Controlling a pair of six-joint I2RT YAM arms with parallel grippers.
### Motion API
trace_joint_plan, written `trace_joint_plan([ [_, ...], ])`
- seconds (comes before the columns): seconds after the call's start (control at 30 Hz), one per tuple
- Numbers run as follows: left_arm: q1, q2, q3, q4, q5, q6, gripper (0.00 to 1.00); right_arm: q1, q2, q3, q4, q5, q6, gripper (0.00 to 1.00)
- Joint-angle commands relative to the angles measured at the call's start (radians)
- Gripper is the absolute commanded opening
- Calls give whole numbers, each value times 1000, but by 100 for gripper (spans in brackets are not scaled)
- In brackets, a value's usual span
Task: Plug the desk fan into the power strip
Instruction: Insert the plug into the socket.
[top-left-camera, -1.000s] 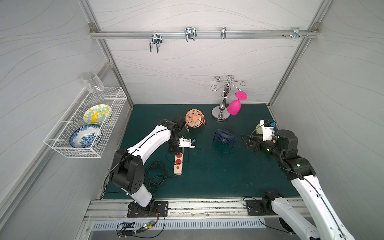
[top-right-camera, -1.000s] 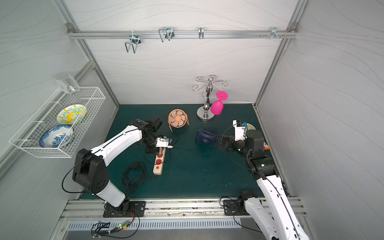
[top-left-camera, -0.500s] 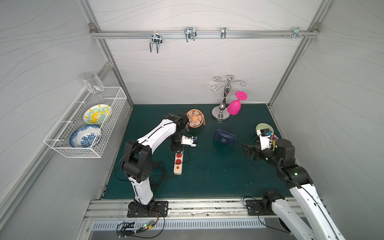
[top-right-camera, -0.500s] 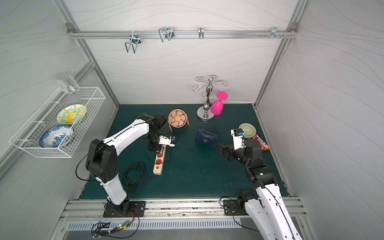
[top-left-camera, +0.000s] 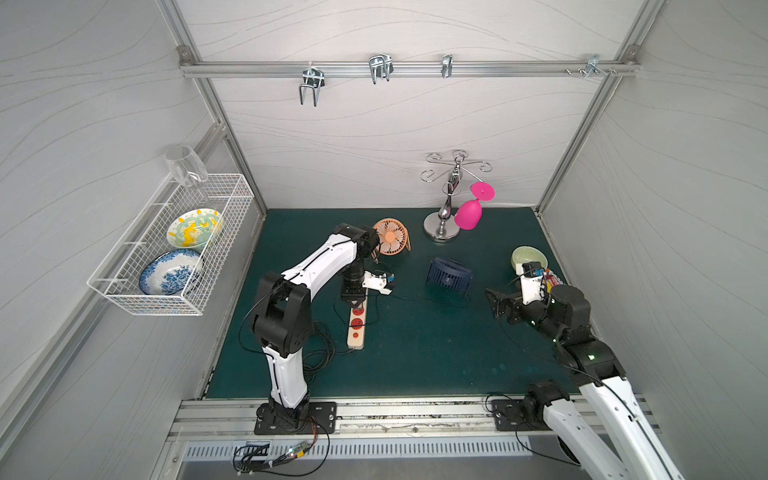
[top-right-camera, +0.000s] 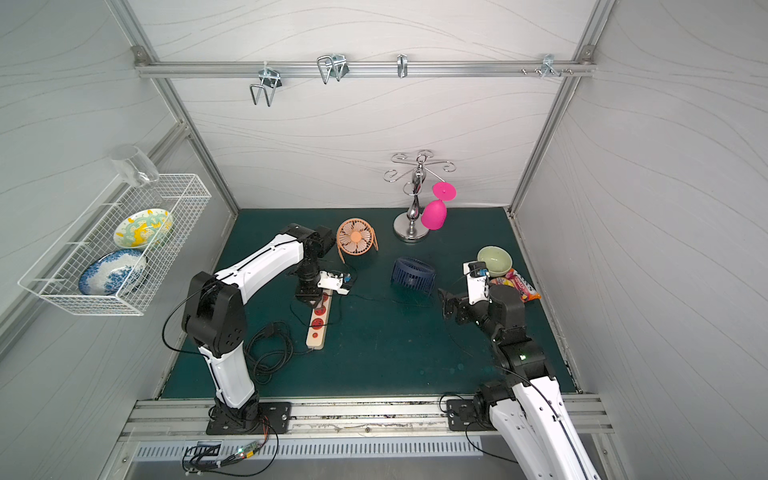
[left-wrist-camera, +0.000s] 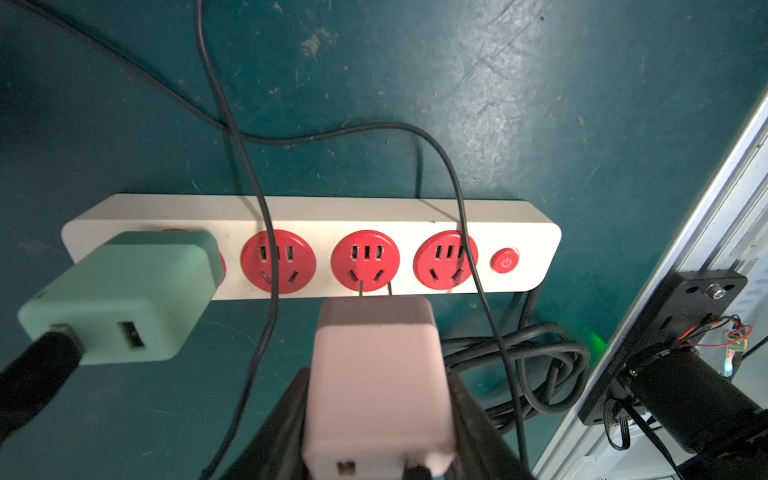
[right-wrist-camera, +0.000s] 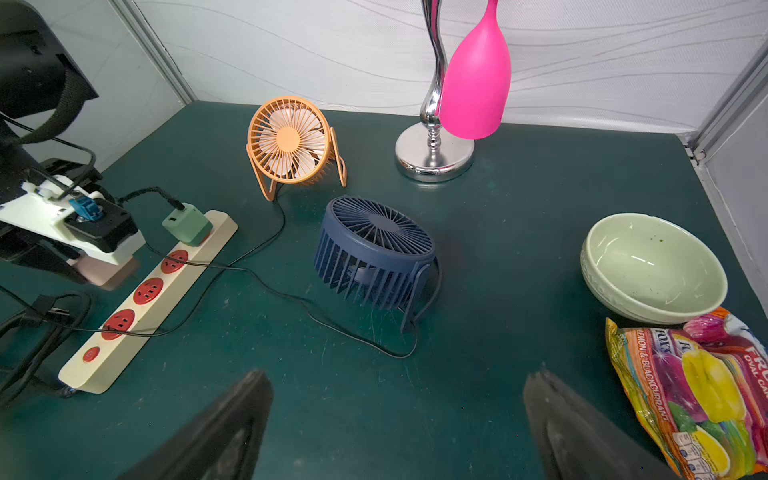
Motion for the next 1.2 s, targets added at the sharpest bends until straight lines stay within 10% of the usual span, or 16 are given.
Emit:
trace_joint_plan([
  [0.0, -4, 30, 41, -11, -4, 11, 3, 8, -13, -7, 33, 22, -10, 99],
  [1.17, -21, 86, 18, -23, 2, -4, 3, 23, -15, -24, 53, 24, -12, 99],
])
